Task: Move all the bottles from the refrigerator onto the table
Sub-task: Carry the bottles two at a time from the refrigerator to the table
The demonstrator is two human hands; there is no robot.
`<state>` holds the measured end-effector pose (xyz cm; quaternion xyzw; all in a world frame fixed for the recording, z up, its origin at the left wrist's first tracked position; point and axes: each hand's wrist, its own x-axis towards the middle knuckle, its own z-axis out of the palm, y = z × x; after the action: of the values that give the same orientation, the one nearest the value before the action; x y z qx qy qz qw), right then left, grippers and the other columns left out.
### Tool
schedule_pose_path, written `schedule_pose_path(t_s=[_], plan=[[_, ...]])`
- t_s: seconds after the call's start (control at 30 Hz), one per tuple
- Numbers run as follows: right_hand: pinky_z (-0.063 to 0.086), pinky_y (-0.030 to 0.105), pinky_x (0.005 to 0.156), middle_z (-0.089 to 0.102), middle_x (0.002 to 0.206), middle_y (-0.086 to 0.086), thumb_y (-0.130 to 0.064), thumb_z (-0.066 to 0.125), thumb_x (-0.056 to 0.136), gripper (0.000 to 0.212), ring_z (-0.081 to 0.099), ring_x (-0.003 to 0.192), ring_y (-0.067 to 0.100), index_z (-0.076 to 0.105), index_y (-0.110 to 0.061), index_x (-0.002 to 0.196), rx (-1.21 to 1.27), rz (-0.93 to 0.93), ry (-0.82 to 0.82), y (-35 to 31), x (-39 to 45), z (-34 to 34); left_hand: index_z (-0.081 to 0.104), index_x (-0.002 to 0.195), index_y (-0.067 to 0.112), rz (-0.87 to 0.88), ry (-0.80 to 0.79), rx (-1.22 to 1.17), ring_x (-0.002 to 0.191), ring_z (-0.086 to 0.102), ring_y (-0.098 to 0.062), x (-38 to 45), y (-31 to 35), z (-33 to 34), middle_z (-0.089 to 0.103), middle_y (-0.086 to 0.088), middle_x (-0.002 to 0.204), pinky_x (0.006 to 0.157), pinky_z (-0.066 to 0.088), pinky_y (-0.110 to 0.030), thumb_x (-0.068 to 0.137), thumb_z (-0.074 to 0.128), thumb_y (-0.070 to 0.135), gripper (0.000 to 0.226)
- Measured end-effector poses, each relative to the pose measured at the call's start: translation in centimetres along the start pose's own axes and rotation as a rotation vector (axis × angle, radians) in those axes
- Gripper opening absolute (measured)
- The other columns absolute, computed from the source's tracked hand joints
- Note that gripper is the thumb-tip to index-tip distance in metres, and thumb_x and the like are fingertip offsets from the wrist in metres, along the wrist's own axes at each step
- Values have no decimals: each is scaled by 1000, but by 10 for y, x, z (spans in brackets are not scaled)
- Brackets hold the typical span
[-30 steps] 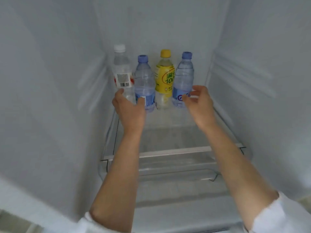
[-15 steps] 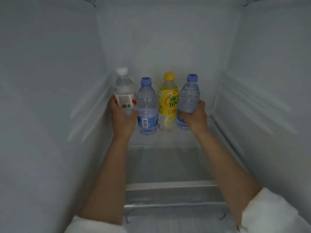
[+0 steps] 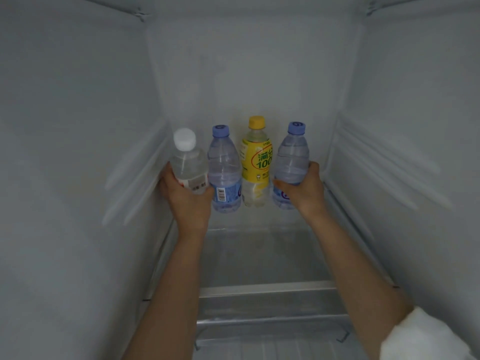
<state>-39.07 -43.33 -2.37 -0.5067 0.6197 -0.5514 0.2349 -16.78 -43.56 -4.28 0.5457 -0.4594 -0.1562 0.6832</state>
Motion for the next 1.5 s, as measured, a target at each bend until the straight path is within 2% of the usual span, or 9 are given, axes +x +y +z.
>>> schedule_pose_path(t_s=[0.13,0.33,0.47,0.57,0.7,0.93,1.13,1.37,1.5], plan=[[38,14,54,52,81,-12,-19,80,74,55,55,74,10,44,-6,114,4,-19,-3,-3,-15,-10,45,131,1,58,10,21,119,50,-34,-21,5,-6,50,-8,124,100,42,-36,52,87,8,90],[48,19,61,61,89,-10,-21,88,63,60,62,79,7,51,-12,110,61,-56,-34,-2,-62,-27,46,131,13,-2,-5,-20,115,57,-28,-45,27,-27,55,-11,124,97,50,-49,47,79,35,93],[50,21,66,62,86,-16,-16,88,59,60,63,78,1,52,-22,106,93,-50,-21,-5,-92,-35,45,132,18,-22,-24,-1,113,60,-22,-68,44,-42,59,-5,125,97,51,-46,51,88,23,92],[49,13,67,63,87,-22,-16,89,57,63,62,79,-7,52,-27,107,112,-54,-34,-10,-112,-45,44,133,18,-63,-35,-30,101,64,-8,-86,60,-50,62,4,119,89,55,-25,56,90,10,90],[55,24,74,67,97,-15,-21,90,55,63,66,87,2,54,-31,106,165,-75,-18,-23,-143,-63,44,131,24,-119,-66,-129,96,64,5,-110,88,-63,61,21,110,83,52,-16,58,90,6,89],[52,18,67,70,86,-16,-30,90,51,55,68,80,1,56,-31,94,136,-84,98,-51,-222,-95,54,116,18,-143,-253,-261,84,68,1,-157,121,-103,68,8,97,69,52,-14,58,86,-3,69],[53,20,67,72,84,-12,-25,85,54,47,69,75,5,59,-28,93,138,35,185,-50,-327,-107,62,105,20,-261,-516,-366,80,71,-11,-210,118,-168,74,2,91,69,56,-26,53,84,20,56],[52,15,60,71,81,-12,-20,90,54,52,67,69,3,57,-27,94,59,225,275,-39,-449,-124,68,96,22,-402,-798,-274,77,71,-18,-278,101,-234,75,-1,84,76,60,-44,59,78,12,39],[58,29,71,70,90,-7,-33,82,49,56,68,84,10,57,-29,99,-23,329,338,-28,-509,-142,69,91,27,-472,-963,-196,79,72,-25,-319,96,-252,75,-3,84,79,59,-52,60,79,12,36]])
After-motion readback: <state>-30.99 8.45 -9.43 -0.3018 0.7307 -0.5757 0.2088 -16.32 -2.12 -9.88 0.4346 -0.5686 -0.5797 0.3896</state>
